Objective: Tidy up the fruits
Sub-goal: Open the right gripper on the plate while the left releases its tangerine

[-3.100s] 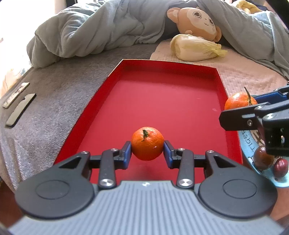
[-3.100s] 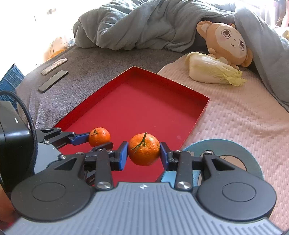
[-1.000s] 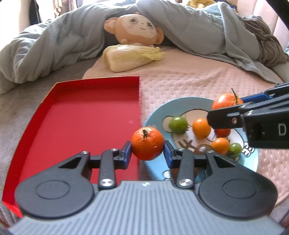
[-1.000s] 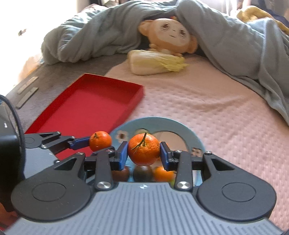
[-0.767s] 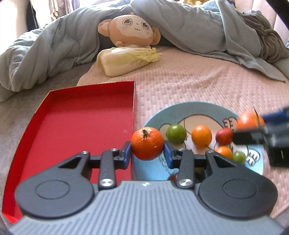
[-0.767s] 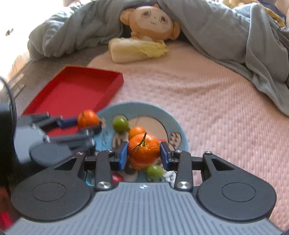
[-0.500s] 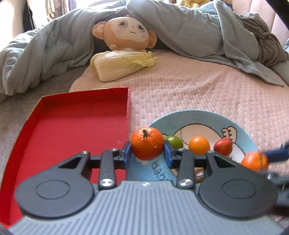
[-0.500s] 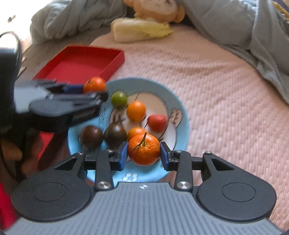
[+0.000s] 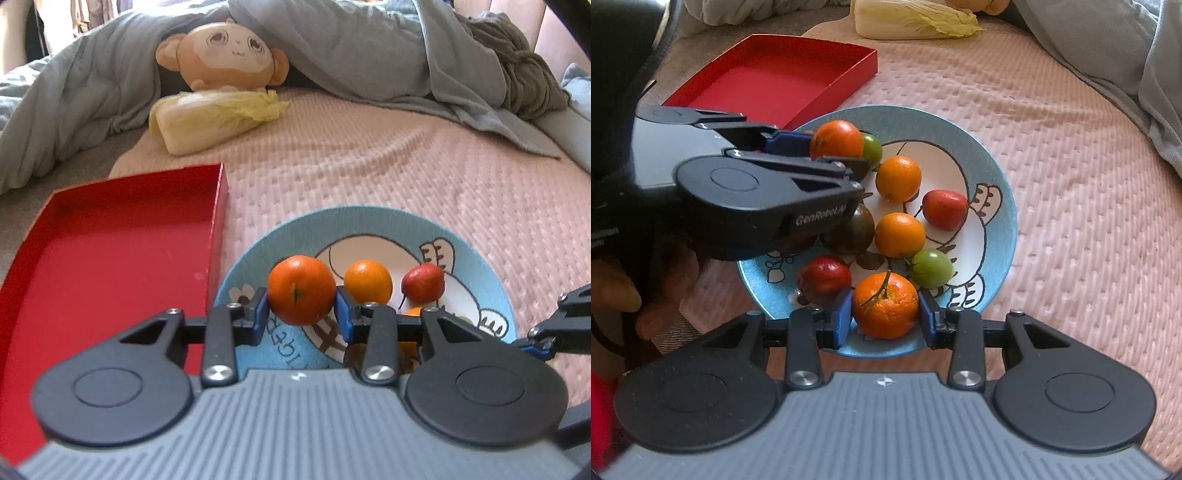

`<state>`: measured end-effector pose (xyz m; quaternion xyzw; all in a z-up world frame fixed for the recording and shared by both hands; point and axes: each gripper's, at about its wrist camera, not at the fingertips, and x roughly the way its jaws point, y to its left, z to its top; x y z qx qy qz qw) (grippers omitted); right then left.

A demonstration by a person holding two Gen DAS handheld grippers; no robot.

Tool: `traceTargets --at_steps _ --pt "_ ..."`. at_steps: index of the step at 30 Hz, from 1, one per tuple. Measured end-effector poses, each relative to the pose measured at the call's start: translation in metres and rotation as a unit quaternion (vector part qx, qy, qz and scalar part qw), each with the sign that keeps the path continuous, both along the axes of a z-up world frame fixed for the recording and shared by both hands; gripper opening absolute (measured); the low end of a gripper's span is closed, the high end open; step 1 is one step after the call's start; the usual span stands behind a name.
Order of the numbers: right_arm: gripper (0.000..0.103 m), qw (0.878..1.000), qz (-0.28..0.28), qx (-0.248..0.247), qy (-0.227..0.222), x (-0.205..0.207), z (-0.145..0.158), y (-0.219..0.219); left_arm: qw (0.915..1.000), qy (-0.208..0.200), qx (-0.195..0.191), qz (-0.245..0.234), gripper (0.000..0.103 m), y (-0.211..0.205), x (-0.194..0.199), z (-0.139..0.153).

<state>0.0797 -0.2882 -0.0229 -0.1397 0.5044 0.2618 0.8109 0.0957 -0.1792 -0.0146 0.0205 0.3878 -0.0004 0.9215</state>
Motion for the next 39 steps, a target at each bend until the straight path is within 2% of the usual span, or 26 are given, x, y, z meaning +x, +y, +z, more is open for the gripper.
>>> traceTargets --at_steps 5,10,12,14,16,19,23,39 --pt "0.044 1.0 -0.004 -0.004 -0.007 0.0 0.001 -0.001 0.9998 0.012 0.014 -0.005 0.041 -0.006 0.001 -0.011" --pt "0.045 1.0 -0.008 -0.005 -0.014 0.001 0.0 -0.002 0.9997 0.022 0.012 -0.007 0.042 -0.005 0.007 -0.007" --pt "0.052 1.0 -0.011 -0.004 -0.016 0.001 0.001 -0.001 0.9995 0.027 0.013 -0.009 0.043 -0.004 0.006 -0.006" --pt "0.065 1.0 -0.011 -0.005 -0.024 0.0 0.003 0.0 0.9994 0.03 0.016 -0.005 0.046 -0.004 0.005 -0.006" --pt "0.07 1.0 -0.008 -0.002 -0.028 -0.001 0.007 0.0 0.9995 0.028 0.016 0.0 0.053 -0.001 0.002 -0.004" --pt "0.074 1.0 -0.003 0.002 -0.027 -0.002 0.011 0.0 0.9994 0.03 0.014 0.004 0.056 0.001 0.0 -0.003" --pt "0.074 1.0 0.001 0.001 -0.028 -0.005 0.013 0.0 0.9995 0.031 0.006 0.001 0.064 0.002 -0.003 -0.001" --pt "0.075 0.999 0.007 -0.001 -0.039 -0.007 0.021 0.004 0.9993 0.037 0.0 0.006 0.064 0.002 -0.007 -0.003"
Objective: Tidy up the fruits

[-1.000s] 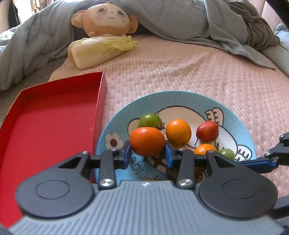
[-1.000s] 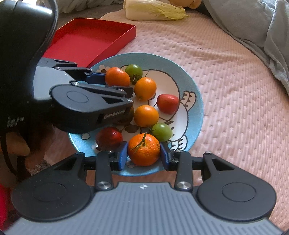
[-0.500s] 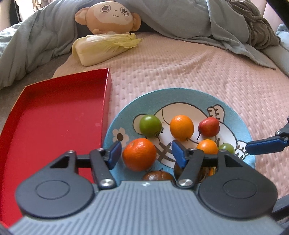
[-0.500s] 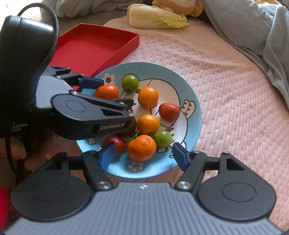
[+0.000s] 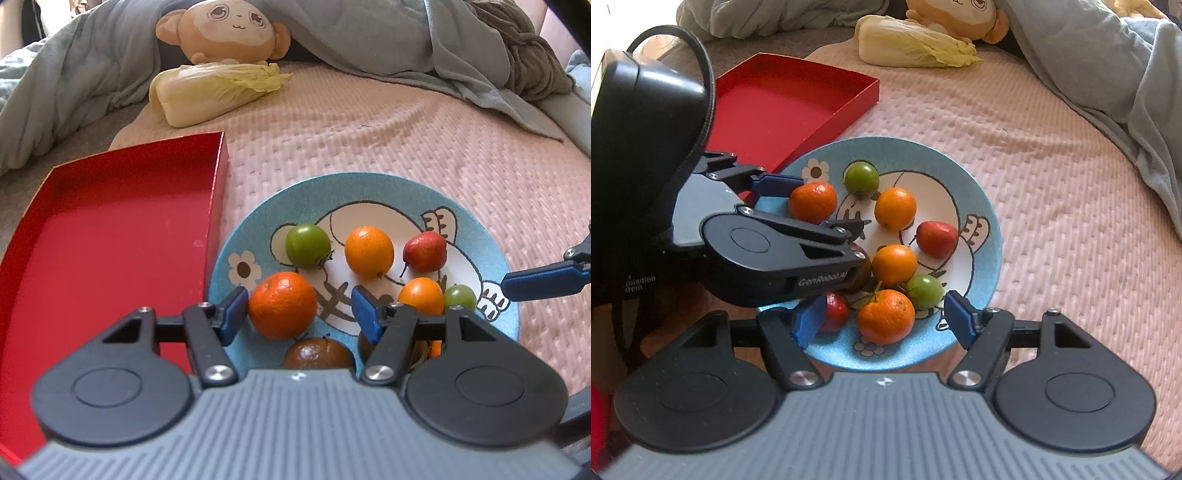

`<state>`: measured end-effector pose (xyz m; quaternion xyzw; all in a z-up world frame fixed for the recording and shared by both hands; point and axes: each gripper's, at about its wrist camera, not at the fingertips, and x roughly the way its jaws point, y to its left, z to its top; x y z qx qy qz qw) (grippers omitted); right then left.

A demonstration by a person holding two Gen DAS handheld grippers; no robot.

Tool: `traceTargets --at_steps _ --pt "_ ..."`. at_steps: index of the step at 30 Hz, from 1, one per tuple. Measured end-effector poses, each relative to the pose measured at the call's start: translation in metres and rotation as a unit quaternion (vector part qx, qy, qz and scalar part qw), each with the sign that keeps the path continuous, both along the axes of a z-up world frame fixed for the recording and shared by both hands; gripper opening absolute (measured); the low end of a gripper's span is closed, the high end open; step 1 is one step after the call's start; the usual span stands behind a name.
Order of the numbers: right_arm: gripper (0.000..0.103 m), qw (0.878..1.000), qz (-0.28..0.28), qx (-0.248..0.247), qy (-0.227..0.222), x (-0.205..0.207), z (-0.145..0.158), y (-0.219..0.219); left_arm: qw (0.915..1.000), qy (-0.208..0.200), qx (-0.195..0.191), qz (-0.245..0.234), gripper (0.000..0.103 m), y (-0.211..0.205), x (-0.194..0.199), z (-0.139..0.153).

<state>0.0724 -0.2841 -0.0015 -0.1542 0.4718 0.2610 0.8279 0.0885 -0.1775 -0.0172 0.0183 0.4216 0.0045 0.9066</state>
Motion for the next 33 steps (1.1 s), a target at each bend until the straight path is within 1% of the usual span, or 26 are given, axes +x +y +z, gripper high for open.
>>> traceTargets --at_steps 2,3,4,7,11,17,33 --pt "0.077 1.0 0.0 0.0 -0.001 0.001 0.001 0.0 1.0 0.002 0.004 0.002 0.064 -0.001 0.0 0.0" --pt "0.08 1.0 -0.001 0.0 -0.002 0.0 0.002 0.0 1.0 0.003 0.008 0.004 0.064 -0.002 -0.001 0.001" --pt "0.086 1.0 -0.001 0.0 -0.004 0.0 0.002 0.0 0.9999 0.004 0.013 0.005 0.064 -0.003 -0.001 0.001" --pt "0.087 1.0 0.002 -0.006 -0.005 -0.002 0.002 0.001 0.9996 -0.001 0.027 0.01 0.064 -0.005 -0.006 0.003" --pt "0.092 1.0 0.0 -0.007 -0.007 -0.003 0.003 -0.001 0.9993 -0.003 0.032 0.02 0.064 -0.004 -0.012 0.007" --pt "0.094 1.0 0.004 -0.004 -0.006 -0.005 0.005 -0.001 0.9988 -0.008 0.037 0.032 0.064 -0.003 -0.022 0.014" --pt "0.095 0.998 0.061 -0.028 -0.012 -0.029 0.018 0.007 0.9989 -0.019 0.03 0.031 0.064 -0.005 -0.054 0.03"
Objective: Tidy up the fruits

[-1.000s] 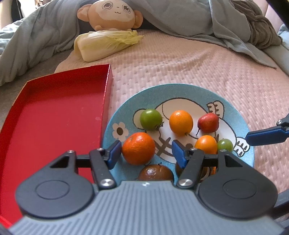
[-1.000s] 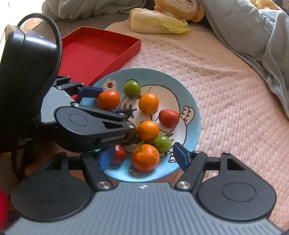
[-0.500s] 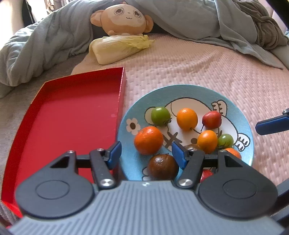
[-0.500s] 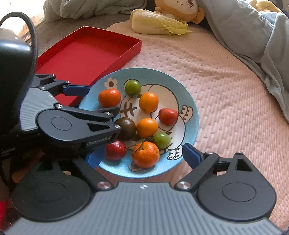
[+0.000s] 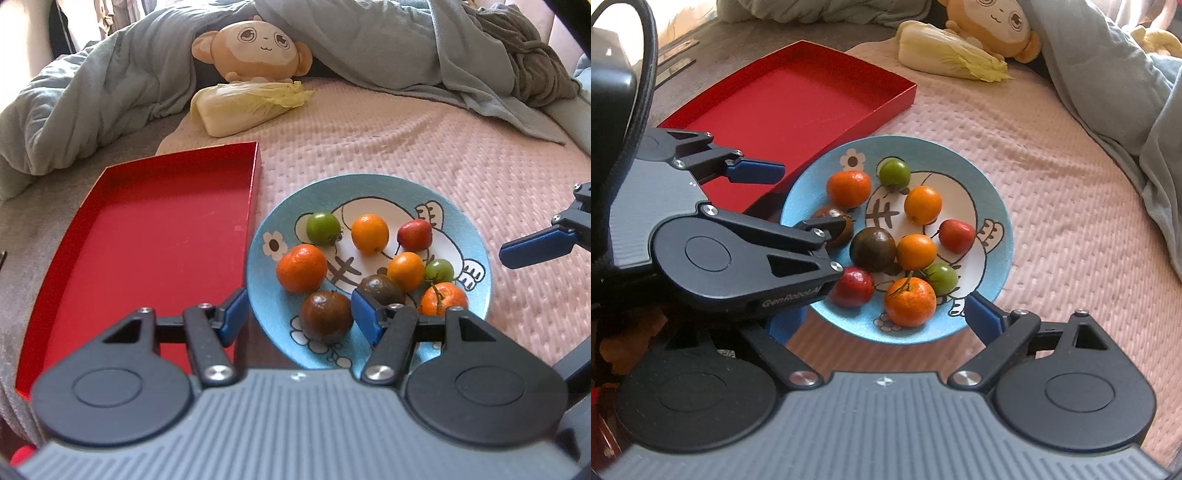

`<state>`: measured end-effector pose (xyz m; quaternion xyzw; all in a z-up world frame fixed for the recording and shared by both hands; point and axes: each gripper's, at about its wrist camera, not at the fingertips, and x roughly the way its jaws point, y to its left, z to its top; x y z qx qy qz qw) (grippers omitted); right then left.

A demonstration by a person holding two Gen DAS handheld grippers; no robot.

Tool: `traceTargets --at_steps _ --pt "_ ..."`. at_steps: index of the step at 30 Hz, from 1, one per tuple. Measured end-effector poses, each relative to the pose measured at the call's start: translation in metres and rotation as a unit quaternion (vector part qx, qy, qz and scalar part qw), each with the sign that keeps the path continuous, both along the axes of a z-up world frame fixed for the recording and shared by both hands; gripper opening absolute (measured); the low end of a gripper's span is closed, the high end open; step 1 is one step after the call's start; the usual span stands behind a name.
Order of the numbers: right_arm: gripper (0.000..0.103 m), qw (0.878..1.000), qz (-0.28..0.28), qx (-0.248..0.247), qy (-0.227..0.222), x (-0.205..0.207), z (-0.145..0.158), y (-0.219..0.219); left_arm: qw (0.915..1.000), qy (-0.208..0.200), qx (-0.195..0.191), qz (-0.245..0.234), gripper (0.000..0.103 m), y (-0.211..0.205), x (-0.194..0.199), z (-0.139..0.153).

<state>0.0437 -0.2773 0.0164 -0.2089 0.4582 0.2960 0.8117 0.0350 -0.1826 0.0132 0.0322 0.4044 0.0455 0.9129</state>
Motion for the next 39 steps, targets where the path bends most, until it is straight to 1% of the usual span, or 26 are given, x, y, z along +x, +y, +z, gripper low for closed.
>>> traceTargets --at_steps 5,7,12,15,22,25,29,34,39 --pt "0.095 1.0 0.019 -0.017 -0.008 -0.008 0.006 0.0 1.0 -0.001 -0.004 -0.003 0.064 -0.003 -0.008 0.003" --pt "0.095 0.999 0.026 -0.03 -0.018 -0.013 0.009 0.0 1.0 -0.003 -0.005 -0.005 0.064 -0.004 -0.012 0.005" --pt "0.095 0.998 0.021 -0.052 -0.033 -0.015 0.014 -0.007 0.9999 -0.006 -0.006 -0.011 0.064 -0.005 -0.025 0.008" --pt "0.096 0.998 0.016 -0.05 -0.025 -0.015 0.013 -0.01 0.9999 -0.002 -0.009 -0.014 0.064 -0.002 -0.029 0.008" --pt "0.096 0.997 0.037 -0.062 -0.006 -0.032 0.006 -0.004 0.9999 -0.002 -0.009 -0.012 0.064 0.001 -0.04 0.008" --pt "0.096 0.998 0.024 -0.062 0.0 -0.042 0.004 -0.006 0.9999 -0.004 -0.008 -0.013 0.064 0.002 -0.046 0.007" --pt "0.096 0.999 -0.022 -0.044 0.011 -0.05 -0.001 -0.01 0.9999 -0.007 -0.01 -0.011 0.064 0.003 -0.052 0.006" --pt "0.097 0.999 -0.03 -0.043 0.01 -0.068 -0.006 -0.003 0.9997 -0.008 -0.013 -0.018 0.064 0.003 -0.06 0.004" --pt "0.099 0.998 -0.049 -0.037 0.013 -0.074 -0.01 -0.002 0.9995 -0.006 -0.018 -0.024 0.064 0.002 -0.067 0.001"
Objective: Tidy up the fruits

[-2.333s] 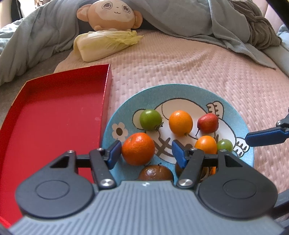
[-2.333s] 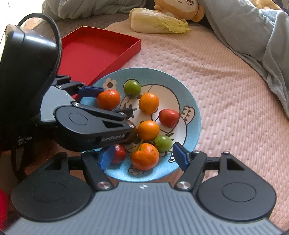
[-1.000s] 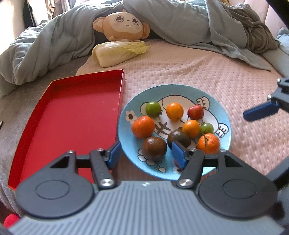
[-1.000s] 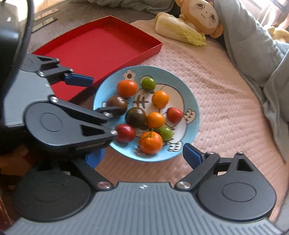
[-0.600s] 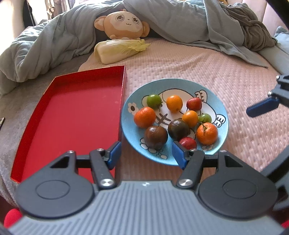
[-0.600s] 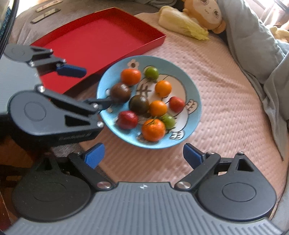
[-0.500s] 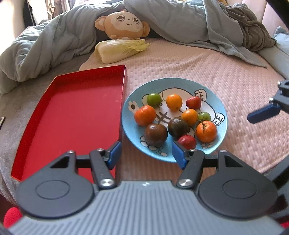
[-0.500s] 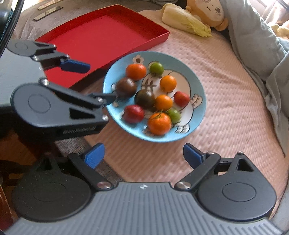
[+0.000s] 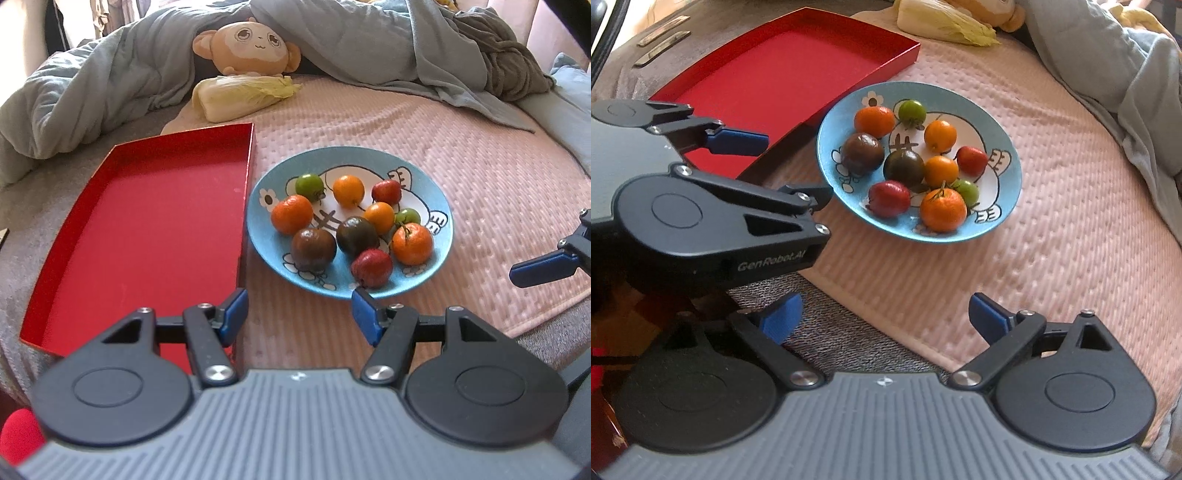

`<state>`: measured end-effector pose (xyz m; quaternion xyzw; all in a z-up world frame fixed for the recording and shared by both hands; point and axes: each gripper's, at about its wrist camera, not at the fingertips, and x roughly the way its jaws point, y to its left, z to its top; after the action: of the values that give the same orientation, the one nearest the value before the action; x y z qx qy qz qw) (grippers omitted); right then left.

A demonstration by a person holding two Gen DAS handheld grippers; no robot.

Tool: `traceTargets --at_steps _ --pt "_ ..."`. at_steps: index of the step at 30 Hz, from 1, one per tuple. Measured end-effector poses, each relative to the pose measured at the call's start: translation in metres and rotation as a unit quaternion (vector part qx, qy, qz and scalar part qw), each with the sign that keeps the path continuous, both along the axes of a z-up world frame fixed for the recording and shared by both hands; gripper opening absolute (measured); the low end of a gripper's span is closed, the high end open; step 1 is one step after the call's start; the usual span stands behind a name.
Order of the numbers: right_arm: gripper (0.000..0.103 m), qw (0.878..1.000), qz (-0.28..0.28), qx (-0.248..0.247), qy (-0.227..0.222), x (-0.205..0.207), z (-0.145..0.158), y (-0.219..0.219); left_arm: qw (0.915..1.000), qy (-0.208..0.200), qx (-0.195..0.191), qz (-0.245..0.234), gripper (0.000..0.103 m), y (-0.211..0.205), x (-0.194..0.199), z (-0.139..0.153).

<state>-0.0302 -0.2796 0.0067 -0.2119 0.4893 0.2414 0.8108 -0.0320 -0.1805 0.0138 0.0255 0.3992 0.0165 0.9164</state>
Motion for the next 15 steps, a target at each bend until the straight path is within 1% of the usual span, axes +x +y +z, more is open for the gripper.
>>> traceTargets --at_steps 8,15 --pt "0.099 1.0 -0.013 0.002 0.002 -0.0024 -0.0021 -0.0033 1.0 0.001 -0.005 -0.005 0.064 -0.0017 -0.0041 -0.0014" --pt "0.099 1.0 -0.01 0.003 0.003 -0.0012 -0.0018 -0.0025 1.0 0.001 -0.003 -0.009 0.065 -0.0043 -0.0053 -0.0023"
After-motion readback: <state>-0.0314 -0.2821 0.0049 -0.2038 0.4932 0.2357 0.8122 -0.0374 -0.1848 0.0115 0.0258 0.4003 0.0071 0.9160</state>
